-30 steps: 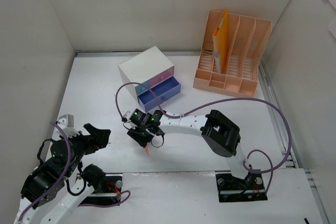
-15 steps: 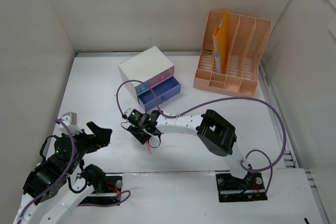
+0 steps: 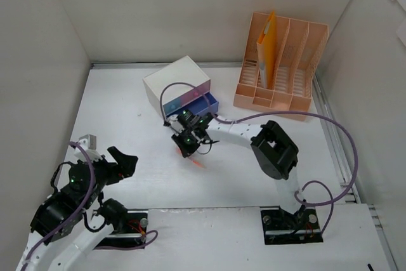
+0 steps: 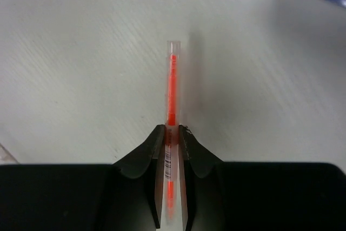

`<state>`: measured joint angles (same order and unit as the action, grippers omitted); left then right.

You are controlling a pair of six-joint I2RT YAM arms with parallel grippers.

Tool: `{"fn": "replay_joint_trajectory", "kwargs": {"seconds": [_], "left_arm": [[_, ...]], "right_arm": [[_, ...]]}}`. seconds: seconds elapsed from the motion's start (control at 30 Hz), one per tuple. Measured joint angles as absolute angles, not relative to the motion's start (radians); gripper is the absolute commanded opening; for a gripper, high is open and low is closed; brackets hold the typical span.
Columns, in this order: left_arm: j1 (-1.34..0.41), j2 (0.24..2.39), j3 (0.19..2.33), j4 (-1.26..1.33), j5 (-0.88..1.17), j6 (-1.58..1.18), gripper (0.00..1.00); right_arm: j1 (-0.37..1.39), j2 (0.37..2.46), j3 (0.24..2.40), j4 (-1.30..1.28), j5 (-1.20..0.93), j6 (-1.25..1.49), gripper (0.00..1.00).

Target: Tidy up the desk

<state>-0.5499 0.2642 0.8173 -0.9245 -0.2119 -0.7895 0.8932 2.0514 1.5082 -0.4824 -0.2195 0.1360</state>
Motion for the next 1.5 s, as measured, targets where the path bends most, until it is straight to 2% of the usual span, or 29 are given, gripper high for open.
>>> {"fn": "replay_joint_trajectory", "kwargs": {"seconds": [0.2,0.33,0.43,0.6,0.7,0.9,1.13,1.33,1.43,1.5], "left_arm": [[-0.55,0.321,0.792,-0.885,-0.192,-0.785,0.84],[-0.55,0.329,0.767,-0.856,-0.181,-0.784,0.83],[-0.55,0.331,0.749,-0.835,-0.176,-0.785,0.83],[-0.55,0.355,0.742,-0.801,-0.167,-0.773,0.84],[-0.55,0.387,0.742,-0.781,-0.157,-0.761,0.84],[-0.55,0.426,0.742,-0.756,-0.147,-0.744,0.84],[-0.55,0.404,0.726,-0.746,-0.146,-0.745,0.84],[-0.55,0.382,0.708,-0.749,-0.146,-0.746,0.83],[-0.55,0.381,0.708,-0.75,-0.146,-0.746,0.84],[-0.55,0.381,0.708,-0.75,-0.146,-0.746,0.84]], "right_arm": [[0.704,1.884,1.518,-0.531,-0.411,-0.134,0.0],[0.648,1.792,1.659,-0.616,-0.468,-0.472,0.0],[0.632,1.771,1.722,-0.653,-0.476,-0.757,0.0],[0.599,1.79,1.708,-0.728,-0.449,-1.206,0.0],[0.576,1.84,1.721,-0.752,-0.443,-1.391,0.0],[0.567,1.956,1.797,-0.761,-0.45,-1.596,0.0],[0.617,2.072,1.899,-0.762,-0.451,-1.648,0.01],[0.653,2.177,1.986,-0.74,-0.421,-1.584,0.19],[0.657,2.205,1.996,-0.73,-0.396,-1.546,0.43],[0.656,2.21,1.996,-0.727,-0.385,-1.529,0.48]]}}
